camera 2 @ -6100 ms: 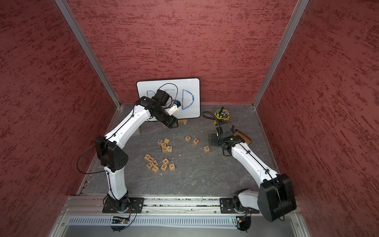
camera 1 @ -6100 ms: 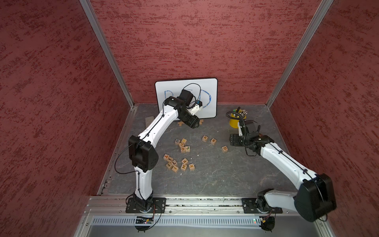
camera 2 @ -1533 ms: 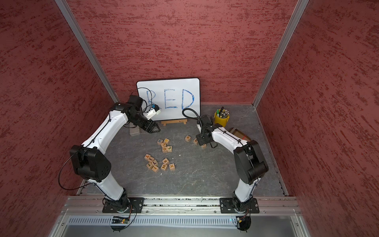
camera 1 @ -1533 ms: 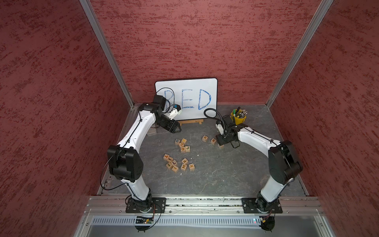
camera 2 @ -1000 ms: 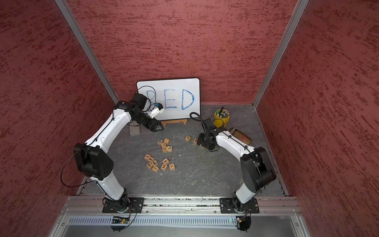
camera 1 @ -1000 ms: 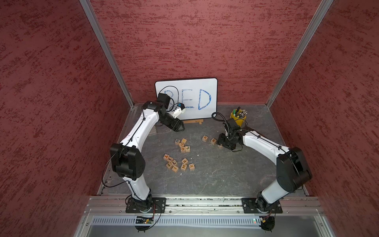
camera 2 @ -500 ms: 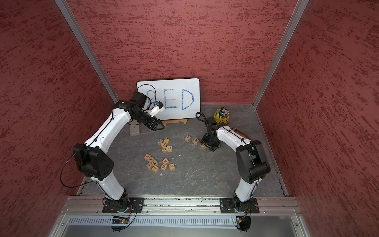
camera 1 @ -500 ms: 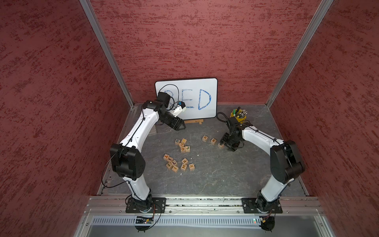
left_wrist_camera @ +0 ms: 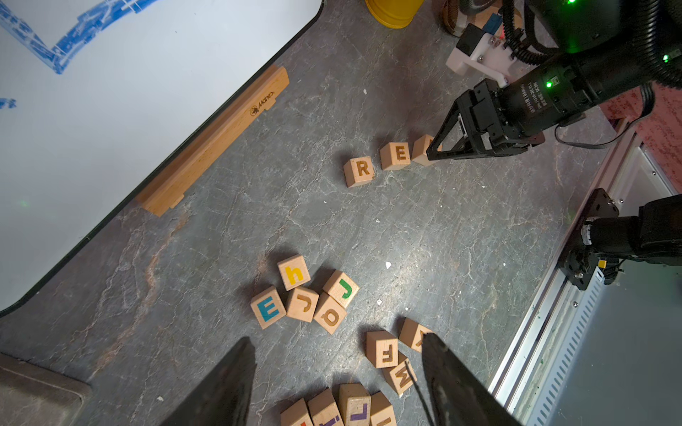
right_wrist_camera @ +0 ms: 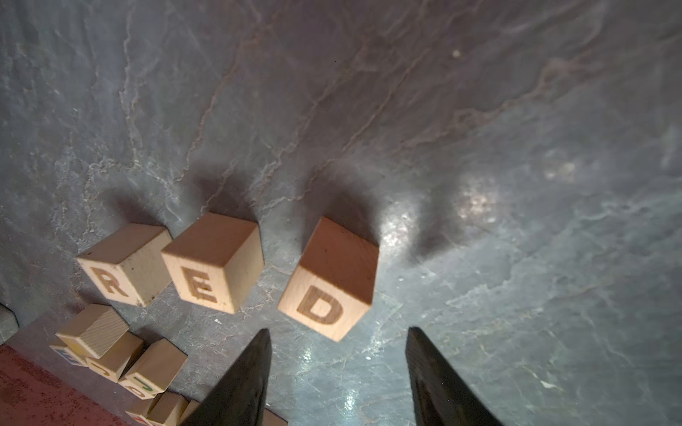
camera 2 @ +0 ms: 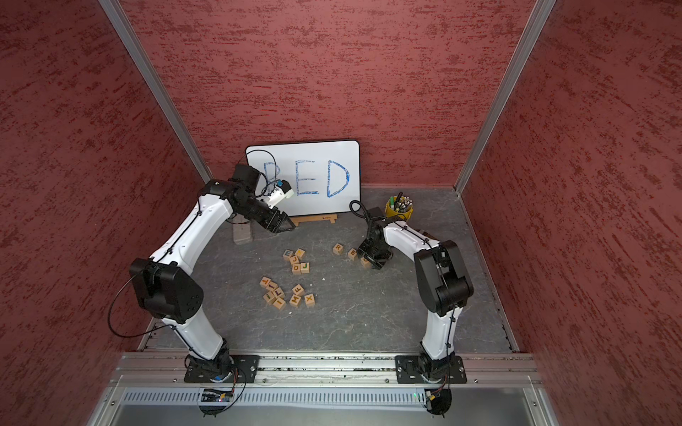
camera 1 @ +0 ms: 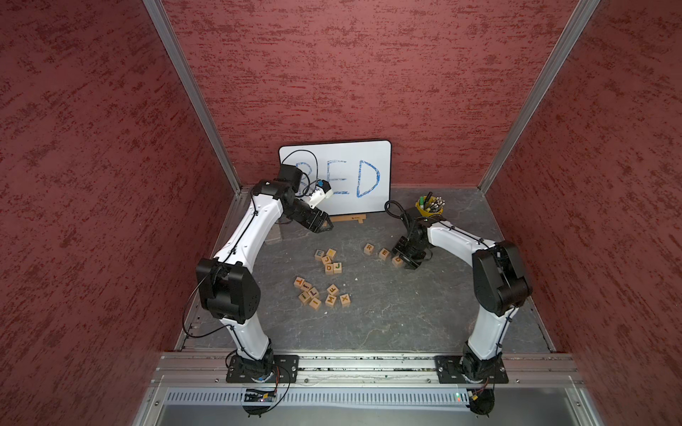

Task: Assemble the uppercase word "red" with letter blocks
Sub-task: Adjust the letter block at the center of the board.

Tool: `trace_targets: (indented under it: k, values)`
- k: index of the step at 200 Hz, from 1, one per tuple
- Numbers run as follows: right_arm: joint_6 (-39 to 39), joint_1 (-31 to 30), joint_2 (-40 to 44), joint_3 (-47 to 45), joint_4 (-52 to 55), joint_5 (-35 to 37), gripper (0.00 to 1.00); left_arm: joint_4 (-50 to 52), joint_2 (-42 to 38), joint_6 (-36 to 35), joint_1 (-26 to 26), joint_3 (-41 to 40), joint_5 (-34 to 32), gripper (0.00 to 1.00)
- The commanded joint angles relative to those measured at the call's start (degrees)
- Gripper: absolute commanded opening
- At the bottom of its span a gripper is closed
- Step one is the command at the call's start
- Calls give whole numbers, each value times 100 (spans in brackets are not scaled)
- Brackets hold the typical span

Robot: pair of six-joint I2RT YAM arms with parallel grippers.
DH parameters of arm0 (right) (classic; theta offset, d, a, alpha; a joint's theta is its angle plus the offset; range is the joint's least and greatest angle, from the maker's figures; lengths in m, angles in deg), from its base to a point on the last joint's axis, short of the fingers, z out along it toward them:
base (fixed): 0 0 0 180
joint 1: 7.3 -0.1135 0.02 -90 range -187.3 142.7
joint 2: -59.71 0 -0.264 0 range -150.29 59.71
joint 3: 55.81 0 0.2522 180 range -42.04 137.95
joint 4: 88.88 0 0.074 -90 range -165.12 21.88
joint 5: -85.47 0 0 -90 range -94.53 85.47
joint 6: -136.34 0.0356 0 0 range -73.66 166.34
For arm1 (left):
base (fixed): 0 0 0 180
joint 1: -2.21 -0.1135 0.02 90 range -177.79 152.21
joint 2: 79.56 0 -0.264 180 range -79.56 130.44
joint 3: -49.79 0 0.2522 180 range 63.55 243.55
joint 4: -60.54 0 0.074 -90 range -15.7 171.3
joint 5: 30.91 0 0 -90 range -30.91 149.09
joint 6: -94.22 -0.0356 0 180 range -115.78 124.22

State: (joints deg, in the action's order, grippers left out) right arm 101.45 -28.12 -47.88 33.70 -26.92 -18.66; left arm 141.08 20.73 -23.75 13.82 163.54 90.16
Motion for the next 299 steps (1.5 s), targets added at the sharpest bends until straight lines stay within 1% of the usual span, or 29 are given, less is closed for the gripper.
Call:
trace_targets:
  k: [1, 52, 84, 108, 136, 165, 176, 191, 206, 229, 239, 267, 281, 299]
  values:
    - [101, 25, -158, 303, 199, 160, 60, -93, -80, -127, -62, -84, 225, 73]
    - [71, 37, -392, 366, 165, 156, 58, -145, -62, -188, -156, -172, 312, 73]
    - [14, 43, -432, 400, 217, 180, 55, -151, -41, -229, -199, -212, 338, 73]
    - [-126, 43, -498, 406, 319, 243, 49, -156, -2, -203, -220, -191, 391, 73]
    - [-339, 43, -559, 488, 403, 398, 38, -161, -9, -193, -218, -190, 448, 73]
    - [-716, 47, -639, 680, 680, 712, 34, -155, -27, -192, -221, -203, 430, 73]
    - [-871, 43, -648, 699, 707, 783, 30, -148, -27, -200, -223, -199, 431, 73]
    - [-1147, 47, -678, 732, 717, 911, 29, -154, -27, -192, -222, -208, 438, 73]
    - [-1434, 50, -721, 754, 775, 1129, 29, -141, -27, -192, -228, -225, 449, 73]
    - [-1828, 43, -830, 790, 826, 1212, 31, -92, -18, -209, -224, -216, 431, 73]
    - [-1960, 43, -856, 823, 880, 1277, 34, -79, -32, -220, -222, -216, 407, 73]
    - [-2084, 44, -832, 889, 1022, 1415, 49, -78, -19, -227, -224, -225, 378, 73]
    - [-2040, 43, -757, 935, 1014, 1436, 53, -73, 7, -212, -220, -203, 389, 73]
    - [-1950, 36, -667, 1096, 1096, 1510, 55, -60, 43, -205, -220, -172, 400, 73]
